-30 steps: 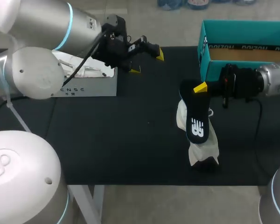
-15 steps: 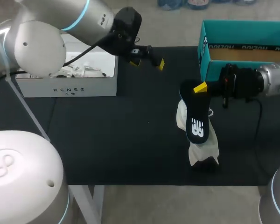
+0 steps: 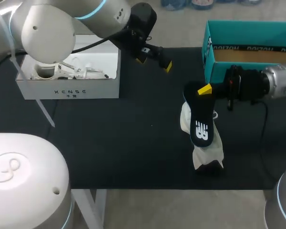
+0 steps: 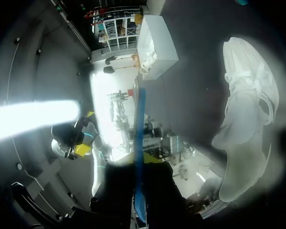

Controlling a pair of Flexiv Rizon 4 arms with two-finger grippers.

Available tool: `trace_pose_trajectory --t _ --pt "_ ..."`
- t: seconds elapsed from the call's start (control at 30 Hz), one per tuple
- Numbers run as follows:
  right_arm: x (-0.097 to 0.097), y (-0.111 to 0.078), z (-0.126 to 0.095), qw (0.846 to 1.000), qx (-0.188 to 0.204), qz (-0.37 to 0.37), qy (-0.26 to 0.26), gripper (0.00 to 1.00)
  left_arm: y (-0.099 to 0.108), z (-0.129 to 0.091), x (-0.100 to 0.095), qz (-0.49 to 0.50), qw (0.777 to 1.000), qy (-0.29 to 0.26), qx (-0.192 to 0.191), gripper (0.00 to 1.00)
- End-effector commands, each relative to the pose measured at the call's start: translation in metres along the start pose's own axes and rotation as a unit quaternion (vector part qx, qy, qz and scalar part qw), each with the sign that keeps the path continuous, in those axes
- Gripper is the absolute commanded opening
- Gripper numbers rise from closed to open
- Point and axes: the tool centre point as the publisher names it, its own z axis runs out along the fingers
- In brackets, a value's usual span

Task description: Take the shoe out of the shoebox, open the shoe tongue, remove and reinsert the insole, then place the shoe into the shoebox

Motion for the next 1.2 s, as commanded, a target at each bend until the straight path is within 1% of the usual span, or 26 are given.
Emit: trace_pose_trajectory --t 0.03,0.13,0.17,0.2,0.23,0.27,0.3,0.33,0.37,0.4,0.47,0.53,1.2 --pt "0.0 -0.001 0.001 1.0 -0.001 0.0 -0.001 0.0 0.0 0.001 0.0 0.0 1.0 0.0 -0.001 1.0" --pt "0.0 -0.001 0.001 1.0 -0.001 0.0 -0.001 0.0 0.0 0.001 0.0 0.0 1.0 0.0 -0.001 1.0" --pt "0.0 -0.001 0.001 1.0 -0.001 0.0 -0.001 0.0 -0.008 0.002 0.002 0.066 0.998 -0.006 -0.007 1.0" --pt "0.0 -0.001 0.001 1.0 -0.001 0.0 -0.001 0.0 -0.011 0.004 0.005 0.128 0.991 0.009 -0.028 1.0" --pt "0.0 -0.001 0.001 1.0 -0.001 0.0 -0.001 0.0 -0.013 0.005 0.005 0.169 0.985 0.027 -0.033 1.0" --pt "0.0 -0.001 0.001 1.0 -0.001 0.0 -0.001 0.0 -0.015 0.006 0.005 0.202 0.978 0.034 -0.04 1.0" --pt "0.0 -0.001 0.001 1.0 -0.001 0.0 -0.001 0.0 -0.016 0.008 0.005 0.245 0.967 0.05 -0.056 1.0" --pt "0.0 -0.001 0.001 1.0 -0.001 0.0 -0.001 0.0 -0.015 0.008 0.005 0.271 0.959 0.06 -0.061 1.0" --pt "0.0 -0.001 0.001 1.0 -0.001 0.0 -0.001 0.0 -0.015 0.005 0.004 0.316 0.941 0.094 -0.07 1.0" --pt "0.0 -0.001 0.001 1.0 -0.001 0.0 -0.001 0.0 -0.014 0.003 0.004 0.339 0.93 0.112 -0.085 1.0" --pt "0.0 -0.001 0.001 1.0 -0.001 0.0 -0.001 0.0 -0.013 -0.002 0.003 0.39 0.907 0.124 -0.1 1.0" --pt "0.0 -0.001 0.001 1.0 -0.001 0.0 -0.001 0.0 -0.012 -0.007 0.004 0.429 0.885 0.123 -0.135 1.0" --pt "0.0 -0.001 0.001 1.0 -0.001 0.0 -0.001 0.0 -0.012 -0.007 0.004 0.429 0.885 0.123 -0.135 1.0"
